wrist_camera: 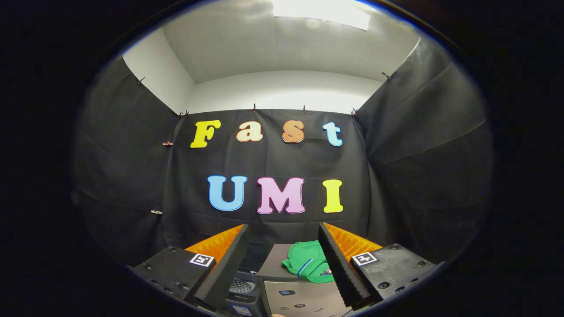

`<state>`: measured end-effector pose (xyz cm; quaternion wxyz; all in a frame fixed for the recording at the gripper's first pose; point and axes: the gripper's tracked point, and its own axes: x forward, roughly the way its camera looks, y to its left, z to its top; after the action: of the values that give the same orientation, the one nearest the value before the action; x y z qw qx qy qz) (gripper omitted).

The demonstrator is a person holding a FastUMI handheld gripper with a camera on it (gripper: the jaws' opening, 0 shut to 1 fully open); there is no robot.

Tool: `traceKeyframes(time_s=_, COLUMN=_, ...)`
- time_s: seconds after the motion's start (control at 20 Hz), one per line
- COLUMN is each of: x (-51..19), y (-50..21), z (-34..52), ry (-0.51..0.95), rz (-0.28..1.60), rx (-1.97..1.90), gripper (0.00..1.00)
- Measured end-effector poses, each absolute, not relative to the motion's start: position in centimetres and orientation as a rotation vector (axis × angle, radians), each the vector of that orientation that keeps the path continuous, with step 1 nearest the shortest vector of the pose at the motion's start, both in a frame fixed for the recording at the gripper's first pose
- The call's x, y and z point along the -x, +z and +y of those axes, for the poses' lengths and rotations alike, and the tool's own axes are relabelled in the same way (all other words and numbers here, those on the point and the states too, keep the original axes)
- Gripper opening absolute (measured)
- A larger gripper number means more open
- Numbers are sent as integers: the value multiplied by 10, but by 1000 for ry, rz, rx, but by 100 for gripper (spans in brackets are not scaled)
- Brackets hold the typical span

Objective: Put the clothes into the washing machine and then close the washing machine lid.

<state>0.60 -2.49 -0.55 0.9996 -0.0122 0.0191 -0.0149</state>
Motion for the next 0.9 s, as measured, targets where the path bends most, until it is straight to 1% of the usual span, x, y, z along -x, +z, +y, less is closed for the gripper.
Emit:
traceKeyframes(time_s=0.25, x=-27, y=-13, z=-34, ry=-29, rz=71, rx=31, gripper=97)
traceKeyframes(time_s=0.6, x=-91, y=-23, z=-68, ry=-64, rz=116, rx=45, gripper=97)
traceKeyframes(time_s=0.9, x=-161, y=-69, z=-103, ry=-100, rz=271, rx=27, gripper=98)
